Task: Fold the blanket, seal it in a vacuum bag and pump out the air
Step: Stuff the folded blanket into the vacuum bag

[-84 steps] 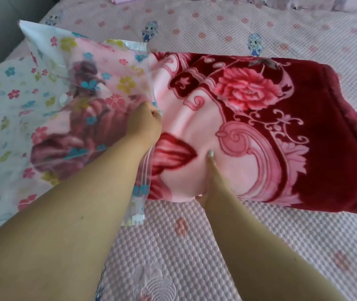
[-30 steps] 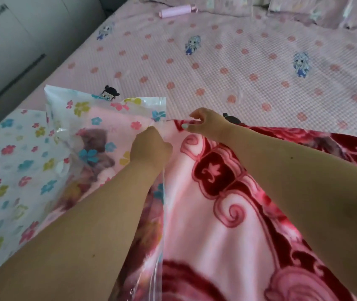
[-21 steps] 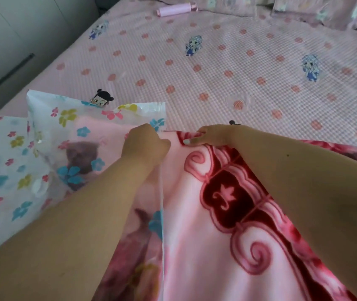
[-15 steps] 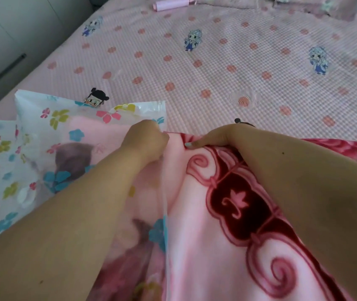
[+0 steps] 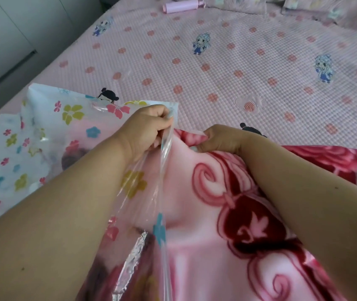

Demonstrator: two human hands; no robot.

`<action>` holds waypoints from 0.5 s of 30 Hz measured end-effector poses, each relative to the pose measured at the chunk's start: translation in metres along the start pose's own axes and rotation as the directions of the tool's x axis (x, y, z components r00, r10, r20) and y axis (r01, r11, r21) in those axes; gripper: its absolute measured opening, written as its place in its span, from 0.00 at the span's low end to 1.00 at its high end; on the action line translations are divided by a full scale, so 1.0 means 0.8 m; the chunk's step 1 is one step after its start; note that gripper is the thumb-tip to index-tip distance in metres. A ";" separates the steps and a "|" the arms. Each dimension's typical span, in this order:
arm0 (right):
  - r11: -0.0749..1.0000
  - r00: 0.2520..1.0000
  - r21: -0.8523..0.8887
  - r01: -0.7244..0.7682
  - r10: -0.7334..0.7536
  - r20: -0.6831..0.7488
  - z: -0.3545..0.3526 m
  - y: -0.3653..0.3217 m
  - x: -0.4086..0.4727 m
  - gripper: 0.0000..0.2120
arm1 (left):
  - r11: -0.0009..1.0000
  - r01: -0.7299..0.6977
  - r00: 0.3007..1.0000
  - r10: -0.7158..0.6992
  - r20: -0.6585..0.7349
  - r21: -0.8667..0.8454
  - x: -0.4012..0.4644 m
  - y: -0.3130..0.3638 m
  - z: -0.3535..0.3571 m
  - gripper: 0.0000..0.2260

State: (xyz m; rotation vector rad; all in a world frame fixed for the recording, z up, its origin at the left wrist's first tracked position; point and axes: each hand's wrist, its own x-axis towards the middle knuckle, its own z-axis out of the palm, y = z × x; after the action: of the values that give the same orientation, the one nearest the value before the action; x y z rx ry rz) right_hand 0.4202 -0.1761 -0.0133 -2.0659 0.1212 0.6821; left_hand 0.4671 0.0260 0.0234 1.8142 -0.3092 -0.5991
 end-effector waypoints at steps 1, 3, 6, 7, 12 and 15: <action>1.000 1.000 0.012 0.010 -0.009 -0.012 0.001 -0.008 -0.004 0.34 | 1.000 -0.006 1.000 0.006 0.019 -0.031 -0.003 0.005 -0.003 0.16; 0.997 0.999 0.082 0.016 -0.012 -0.053 0.004 -0.028 -0.005 0.21 | 0.992 -0.039 0.997 0.047 0.066 -0.120 -0.006 0.021 -0.002 0.17; 0.993 0.982 0.110 0.032 -0.011 -0.190 0.017 -0.070 0.019 0.09 | 0.952 -0.104 0.978 0.150 0.144 -0.286 -0.001 0.050 0.004 0.18; 0.991 0.974 0.125 0.042 -0.013 -0.228 0.023 -0.078 0.028 0.10 | 0.938 -0.117 0.971 0.177 0.160 -0.327 0.000 0.056 0.002 0.18; 0.982 0.934 0.162 0.092 -0.029 -0.356 0.047 -0.067 0.018 0.22 | 0.926 -0.094 0.995 0.097 -0.010 -0.367 0.000 0.045 -0.033 0.18; 0.974 0.912 0.160 0.163 -0.087 -0.402 0.058 -0.060 -0.001 0.19 | 0.935 -0.088 0.996 0.086 -0.019 -0.344 -0.012 0.042 -0.028 0.21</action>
State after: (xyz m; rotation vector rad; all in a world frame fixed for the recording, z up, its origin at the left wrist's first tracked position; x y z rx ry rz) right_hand 0.4164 -0.1119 0.0040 -1.9796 0.2692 0.1600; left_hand 0.4742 0.0383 0.0628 1.4562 -0.2622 -0.5498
